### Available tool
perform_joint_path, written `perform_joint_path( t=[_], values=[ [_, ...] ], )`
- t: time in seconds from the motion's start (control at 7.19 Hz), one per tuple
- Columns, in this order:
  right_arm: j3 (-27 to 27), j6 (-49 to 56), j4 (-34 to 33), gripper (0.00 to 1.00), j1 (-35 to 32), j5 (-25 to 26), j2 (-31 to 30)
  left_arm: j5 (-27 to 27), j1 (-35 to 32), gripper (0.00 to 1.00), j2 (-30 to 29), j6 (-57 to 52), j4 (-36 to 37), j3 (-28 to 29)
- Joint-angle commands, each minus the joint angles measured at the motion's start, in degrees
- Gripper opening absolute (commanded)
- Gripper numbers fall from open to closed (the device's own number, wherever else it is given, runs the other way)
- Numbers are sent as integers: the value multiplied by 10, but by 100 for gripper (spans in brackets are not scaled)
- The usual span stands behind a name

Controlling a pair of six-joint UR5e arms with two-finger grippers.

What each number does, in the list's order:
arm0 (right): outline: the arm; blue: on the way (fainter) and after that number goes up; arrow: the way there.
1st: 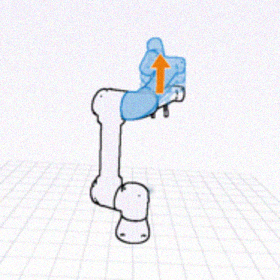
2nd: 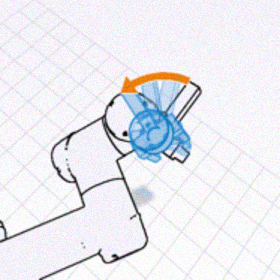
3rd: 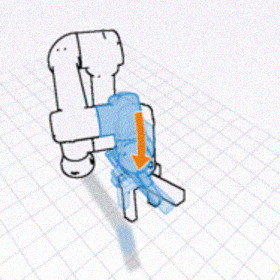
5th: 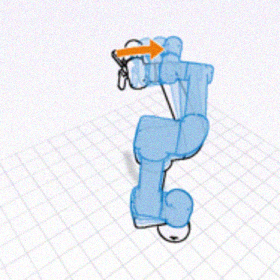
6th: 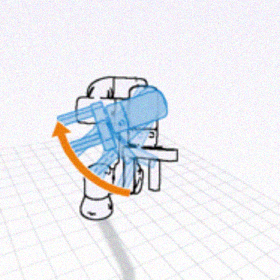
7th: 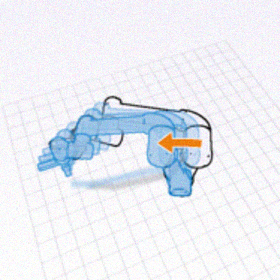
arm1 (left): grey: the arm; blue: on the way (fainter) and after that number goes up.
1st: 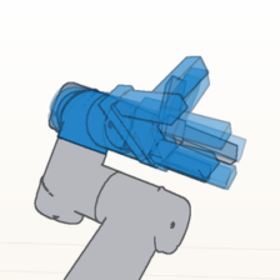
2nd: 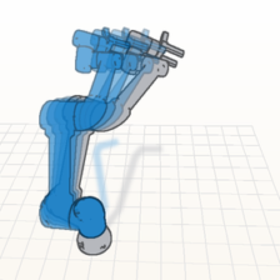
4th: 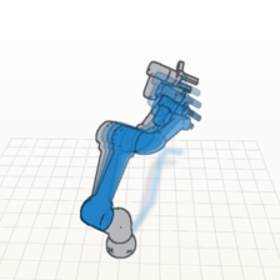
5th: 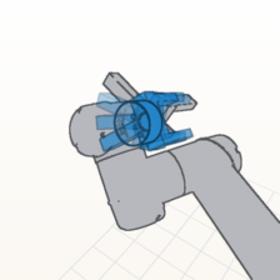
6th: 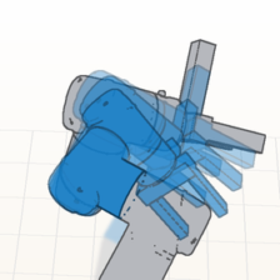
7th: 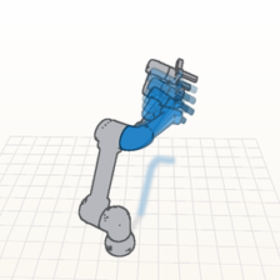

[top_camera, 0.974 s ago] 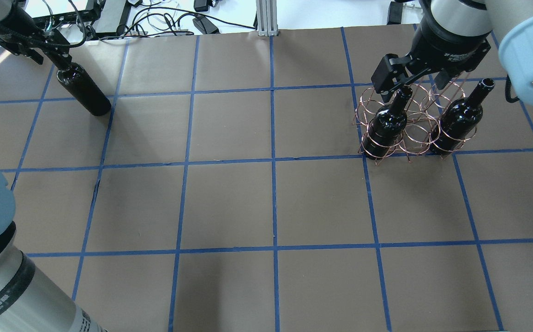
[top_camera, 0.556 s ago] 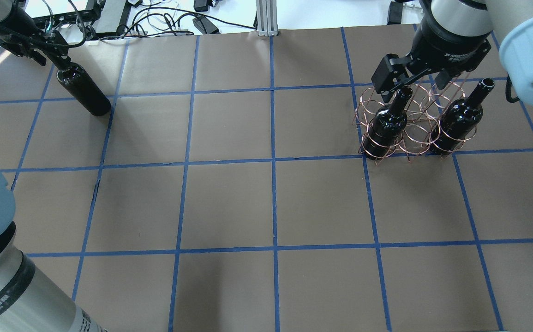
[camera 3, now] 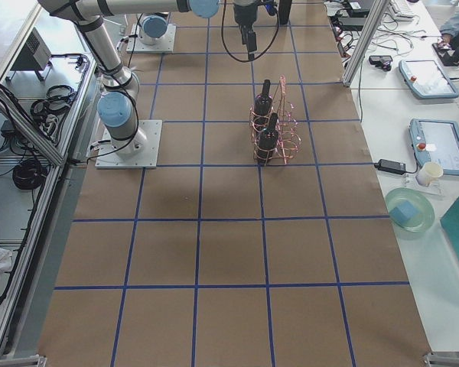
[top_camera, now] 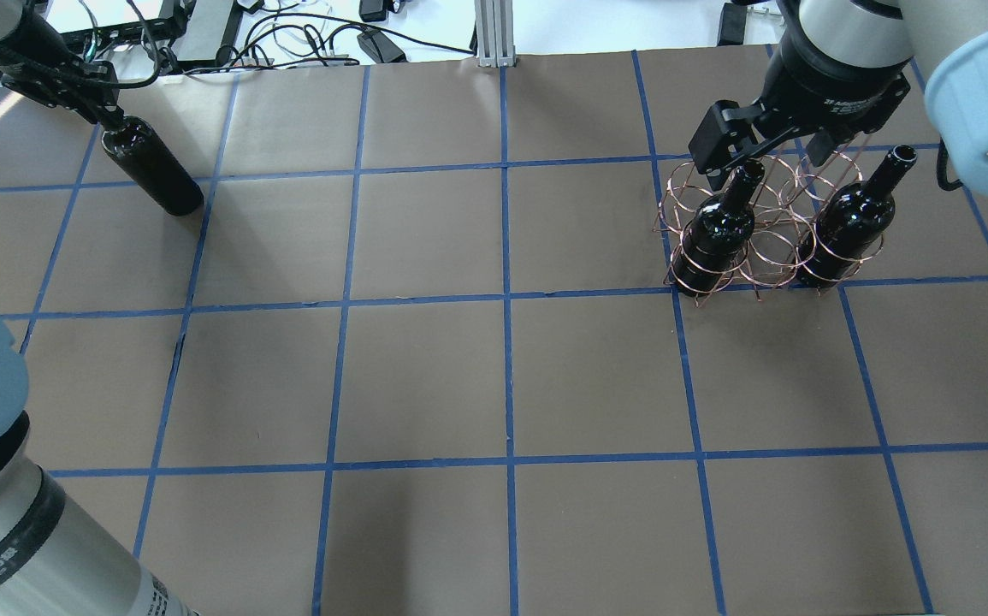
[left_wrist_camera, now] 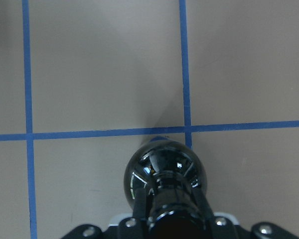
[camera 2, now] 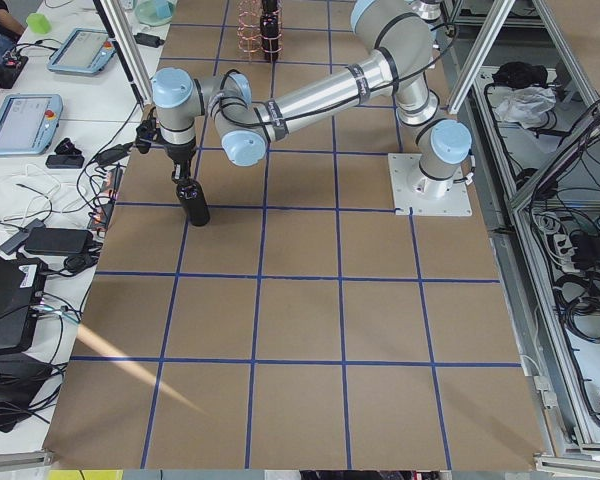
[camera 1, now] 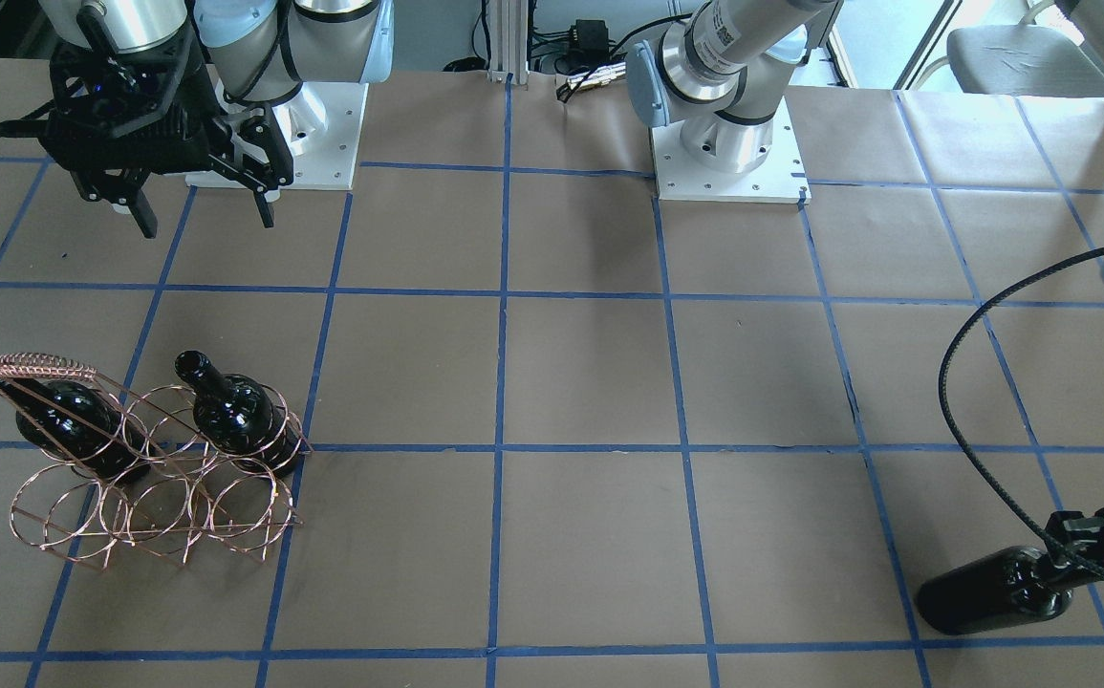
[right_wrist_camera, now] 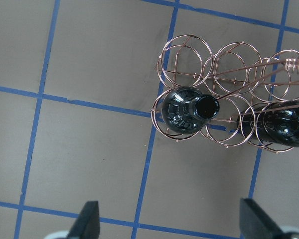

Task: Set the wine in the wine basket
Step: 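Lower the held bottle upright toward the table with the left gripper, then carry the bottle toward the table center and set it upright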

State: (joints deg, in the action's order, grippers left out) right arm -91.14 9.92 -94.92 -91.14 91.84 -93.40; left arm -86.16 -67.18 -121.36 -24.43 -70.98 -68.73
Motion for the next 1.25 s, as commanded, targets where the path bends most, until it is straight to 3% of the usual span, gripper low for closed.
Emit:
perform_joint_path(
  t=[0.0,0.28,0.56,1.11],
  values=[
    [0,-1,0,100,-1,0,1,-3,-2,0,16,0,-10,0],
    [0,0,0,100,0,0,1,-9,-28,0,41,29,-17,-4],
    [0,0,2,100,0,1,1,-18,-101,0,81,135,-22,-38],
    [0,0,2,100,-1,-1,0,-39,-275,0,157,354,10,-153]
  ],
)
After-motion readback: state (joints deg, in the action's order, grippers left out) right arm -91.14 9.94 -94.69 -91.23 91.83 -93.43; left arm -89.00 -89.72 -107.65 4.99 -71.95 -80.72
